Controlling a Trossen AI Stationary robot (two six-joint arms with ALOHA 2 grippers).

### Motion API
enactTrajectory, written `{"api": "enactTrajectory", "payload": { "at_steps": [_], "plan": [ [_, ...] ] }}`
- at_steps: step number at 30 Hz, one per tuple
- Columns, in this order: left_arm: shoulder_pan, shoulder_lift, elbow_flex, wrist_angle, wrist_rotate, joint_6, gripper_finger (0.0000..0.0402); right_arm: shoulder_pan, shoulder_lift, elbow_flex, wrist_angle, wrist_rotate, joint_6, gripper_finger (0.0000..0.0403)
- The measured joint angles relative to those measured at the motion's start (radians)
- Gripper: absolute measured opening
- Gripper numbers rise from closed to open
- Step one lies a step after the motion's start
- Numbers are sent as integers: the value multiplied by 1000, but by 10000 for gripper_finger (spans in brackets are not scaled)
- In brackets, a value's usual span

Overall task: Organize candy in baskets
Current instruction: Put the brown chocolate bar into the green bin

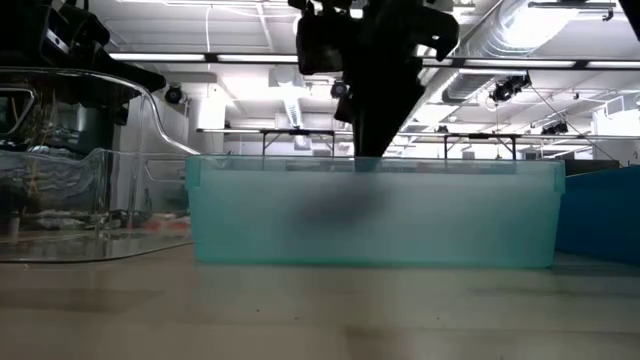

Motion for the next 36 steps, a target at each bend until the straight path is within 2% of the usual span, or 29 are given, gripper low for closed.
{"api": "enactTrajectory", "payload": {
  "at_steps": [5, 8, 12, 15, 20, 26, 30, 33, 36],
  "plan": [
    [0, 0, 0, 0, 0, 0, 0, 13, 1, 3, -54, 27, -7, 138],
    [0, 0, 0, 0, 0, 0, 0, 14, 1, 38, -146, 30, -26, 173],
    [0, 0, 0, 0, 0, 0, 0, -5, -19, 101, -314, 45, -46, 191],
    [0, 0, 0, 0, 0, 0, 0, -26, -98, 77, -346, 87, -49, 192],
    [0, 0, 0, 0, 0, 0, 0, -60, -310, -88, -299, 134, 53, 193],
    [0, 0, 0, 0, 0, 0, 0, -63, -629, -367, -191, 209, 317, 193],
    [0, 0, 0, 17, 0, 0, 0, -50, -813, -521, -104, 224, 503, 193],
    [-3, 0, 0, 91, 0, -67, 0, -48, -911, -594, -37, 237, 619, 193],
    [-3, 0, 0, 257, -6, -139, 0, -48, -972, -638, 11, 278, 675, 193]
  ]
}}
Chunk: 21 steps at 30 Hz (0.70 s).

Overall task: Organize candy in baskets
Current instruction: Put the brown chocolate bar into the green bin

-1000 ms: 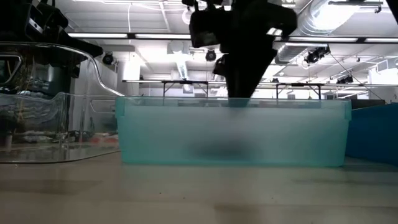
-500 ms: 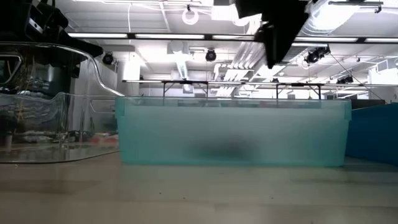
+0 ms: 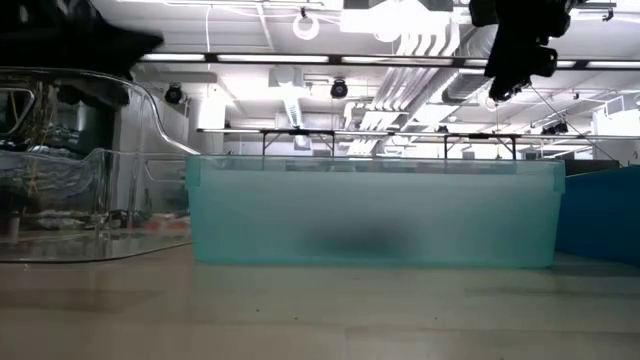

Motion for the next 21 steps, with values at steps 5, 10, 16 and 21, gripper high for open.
{"api": "enactTrajectory", "payload": {
  "at_steps": [5, 10, 16, 21],
  "plan": [
    [0, 5, 4, 289, -100, -21, 0, -2, -29, -6, 28, 92, 14, 193],
    [3, 105, 102, 211, -271, -94, 9, -2, -24, 0, 90, 169, -32, 193],
    [71, 366, 388, -13, -312, -115, 59, -2, -22, 0, 129, 249, -55, 193],
    [199, 616, 726, -410, -361, -10, 118, -2, -21, 0, 128, 253, -47, 193]
  ]
}}
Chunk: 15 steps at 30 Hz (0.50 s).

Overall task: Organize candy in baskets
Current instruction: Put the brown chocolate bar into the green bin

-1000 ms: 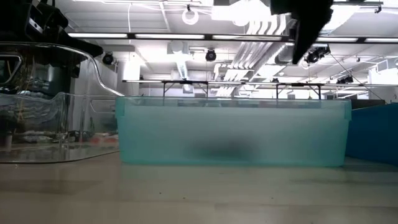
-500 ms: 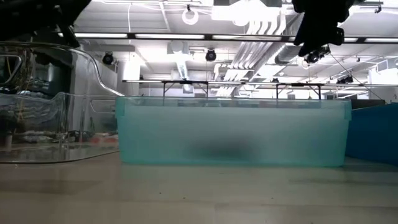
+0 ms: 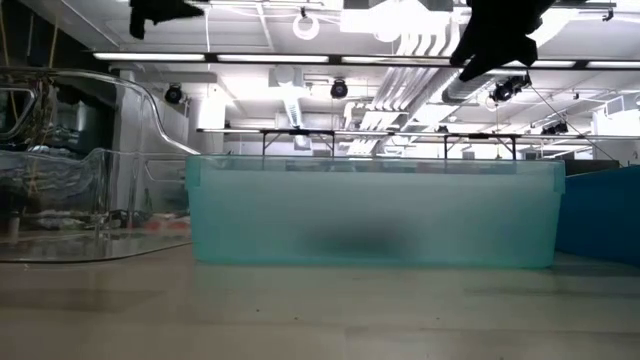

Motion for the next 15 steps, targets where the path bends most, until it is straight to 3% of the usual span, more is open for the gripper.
{"api": "enactTrajectory", "payload": {
  "at_steps": [4, 7, 11, 15],
  "plan": [
    [152, 190, 218, -346, -49, 49, 154, 0, 0, 0, 0, 0, 2, 193],
    [272, 303, 303, -576, -34, -22, 171, 0, 0, 0, -1, 0, 26, 193],
    [388, 420, 299, -800, -20, -171, 179, 0, 0, 0, -2, -1, 51, 193],
    [472, 506, 231, -917, -11, -240, 179, 0, 0, 0, -2, -2, 53, 193]
  ]
}}
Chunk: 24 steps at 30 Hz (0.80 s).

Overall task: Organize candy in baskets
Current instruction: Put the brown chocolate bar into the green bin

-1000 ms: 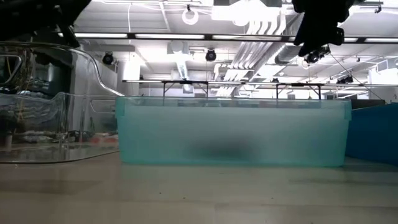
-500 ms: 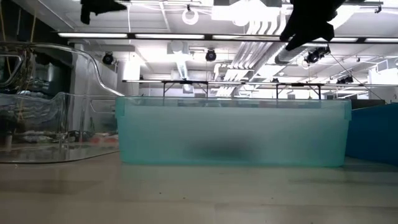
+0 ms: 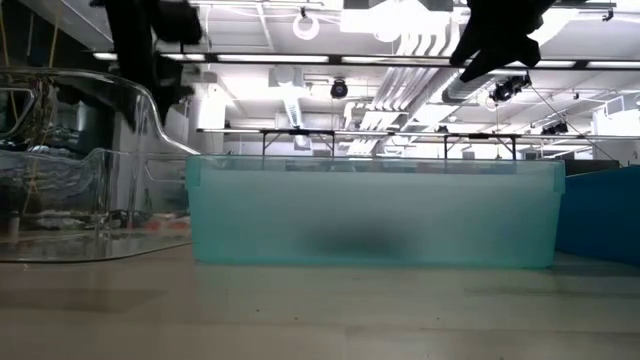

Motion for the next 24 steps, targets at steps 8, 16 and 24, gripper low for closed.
{"api": "enactTrajectory", "payload": {
  "at_steps": [8, 16, 24],
  "plan": [
    [113, 161, -114, 63, 48, 57, 179, 0, 0, 0, 0, -2, -7, 193],
    [178, 326, -116, 135, 28, 247, 179, 0, 0, 0, 0, -3, -7, 193],
    [176, 438, -114, 186, 140, 367, 179, 0, 0, 0, -2, 40, -8, 193]
  ]
}}
